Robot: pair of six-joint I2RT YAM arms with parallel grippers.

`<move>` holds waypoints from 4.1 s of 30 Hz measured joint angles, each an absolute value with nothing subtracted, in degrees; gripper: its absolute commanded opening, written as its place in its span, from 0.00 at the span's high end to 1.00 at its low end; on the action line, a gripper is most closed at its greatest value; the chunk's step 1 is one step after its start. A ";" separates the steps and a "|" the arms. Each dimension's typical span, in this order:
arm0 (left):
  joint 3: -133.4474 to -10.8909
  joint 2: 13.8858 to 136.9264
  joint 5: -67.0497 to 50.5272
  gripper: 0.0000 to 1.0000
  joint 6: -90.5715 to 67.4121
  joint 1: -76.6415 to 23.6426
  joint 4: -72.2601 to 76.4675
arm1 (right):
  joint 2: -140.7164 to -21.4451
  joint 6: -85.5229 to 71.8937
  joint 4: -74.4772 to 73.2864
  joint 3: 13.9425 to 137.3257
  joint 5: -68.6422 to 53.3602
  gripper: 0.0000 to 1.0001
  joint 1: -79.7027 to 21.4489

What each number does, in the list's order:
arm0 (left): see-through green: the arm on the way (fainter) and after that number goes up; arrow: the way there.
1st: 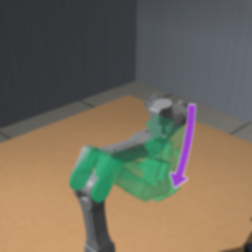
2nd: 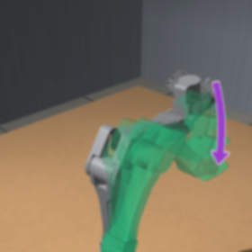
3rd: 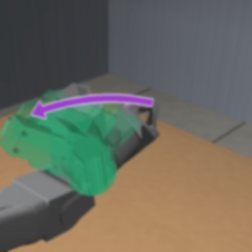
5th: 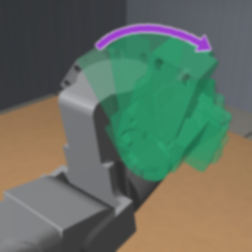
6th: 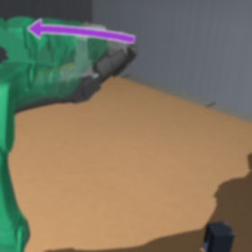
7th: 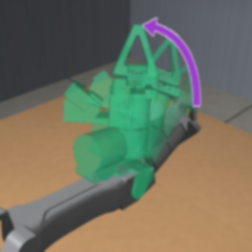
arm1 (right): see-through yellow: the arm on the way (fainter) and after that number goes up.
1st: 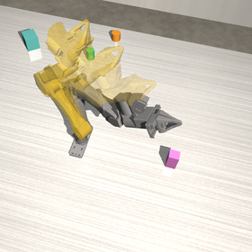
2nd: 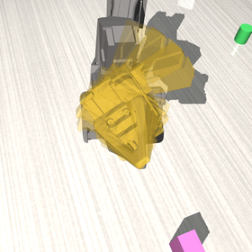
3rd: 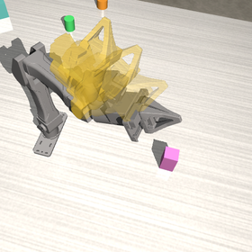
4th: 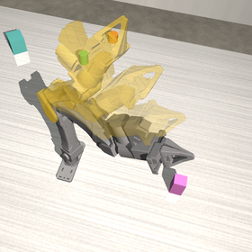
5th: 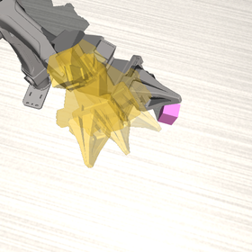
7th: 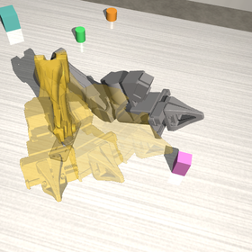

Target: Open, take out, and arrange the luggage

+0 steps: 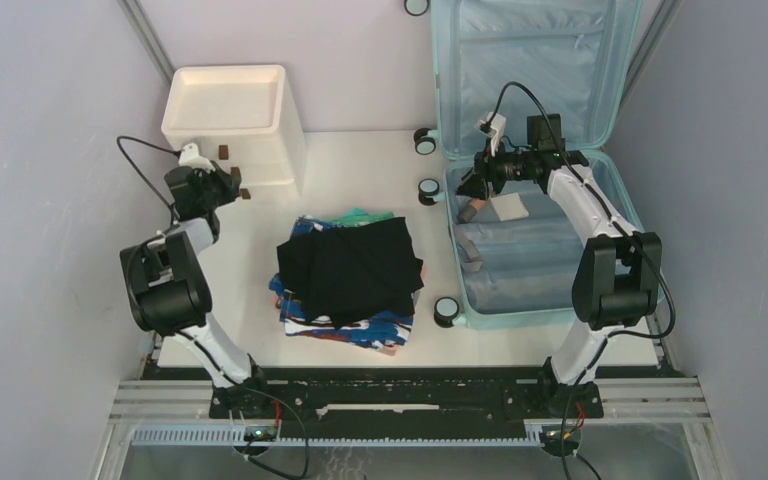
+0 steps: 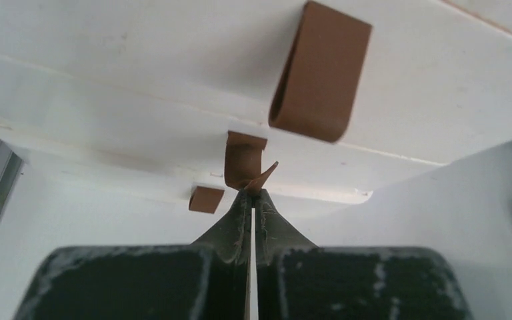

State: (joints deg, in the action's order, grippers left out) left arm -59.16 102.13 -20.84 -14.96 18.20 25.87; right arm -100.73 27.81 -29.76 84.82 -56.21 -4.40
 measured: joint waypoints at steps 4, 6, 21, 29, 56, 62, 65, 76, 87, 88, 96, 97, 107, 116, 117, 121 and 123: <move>-55.92 99.46 -21.04 1.00 -14.96 18.20 26.94 | -100.73 27.81 -29.76 84.82 -56.21 0.43 -4.38; -54.54 98.41 -21.17 1.00 -14.98 18.24 27.53 | -100.75 27.81 -29.78 84.82 -56.21 0.42 -4.32; -42.76 87.02 -21.76 1.00 -19.53 18.46 27.92 | -101.65 22.04 -28.45 84.82 -56.77 0.41 -2.74; -34.76 79.79 -22.96 1.00 -23.07 18.37 25.61 | -105.67 9.39 -25.69 84.82 -52.47 0.43 -0.71; -28.58 42.81 -6.72 0.06 -26.87 17.93 6.52 | -117.34 -29.91 -30.17 89.43 -7.81 0.43 -8.10; -26.22 30.35 -0.84 0.00 -28.40 17.93 1.67 | -119.81 -32.47 -30.00 89.43 -5.41 0.46 -9.06; -25.08 25.78 0.78 0.00 -30.46 17.93 0.14 | -120.46 -33.43 -29.21 89.43 -3.66 0.48 -9.43; -24.73 26.24 -10.28 0.07 -37.10 17.93 2.13 | -120.55 -36.05 -28.16 88.82 -2.46 0.91 -9.28; -24.73 34.68 -17.67 0.07 -40.58 2.90 14.13 | -115.81 -36.82 -18.65 79.42 -17.21 0.98 -2.94; -24.75 36.56 -17.19 0.07 -40.62 -0.19 16.14 | -115.09 -36.77 -18.61 78.94 -19.03 0.98 -2.22; -30.76 54.78 -16.64 0.07 -40.07 -17.23 22.81 | -106.34 -35.44 -21.06 75.79 -29.06 0.99 2.85; -32.82 56.90 -16.71 0.07 -40.01 -18.83 23.09 | -105.30 -35.22 -21.06 75.75 -29.82 0.99 3.27; -54.13 77.95 -17.32 0.07 -44.31 -29.65 28.60 | -93.12 -36.05 -18.96 71.24 -38.89 0.99 5.58; -69.06 97.30 -22.61 0.07 -54.70 -33.41 26.96 | -85.86 -38.52 -13.63 71.09 -44.27 1.00 2.35; -70.63 98.48 -23.35 0.07 -55.66 -33.69 26.52 | -85.43 -38.54 -13.08 71.09 -44.62 1.00 1.56; -73.71 100.20 -25.65 0.09 -57.63 -34.41 26.30 | -84.49 -39.00 -11.40 71.09 -45.41 1.00 -0.73; -74.54 100.33 -26.65 0.11 -58.50 -34.87 26.39 | -84.09 -39.13 -10.48 71.07 -45.54 1.00 -1.89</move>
State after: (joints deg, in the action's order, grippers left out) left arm -74.54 100.33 -26.65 -58.50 -34.87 26.39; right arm -84.09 -39.13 -10.48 71.07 -45.54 -1.89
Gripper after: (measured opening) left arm 0.915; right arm 0.310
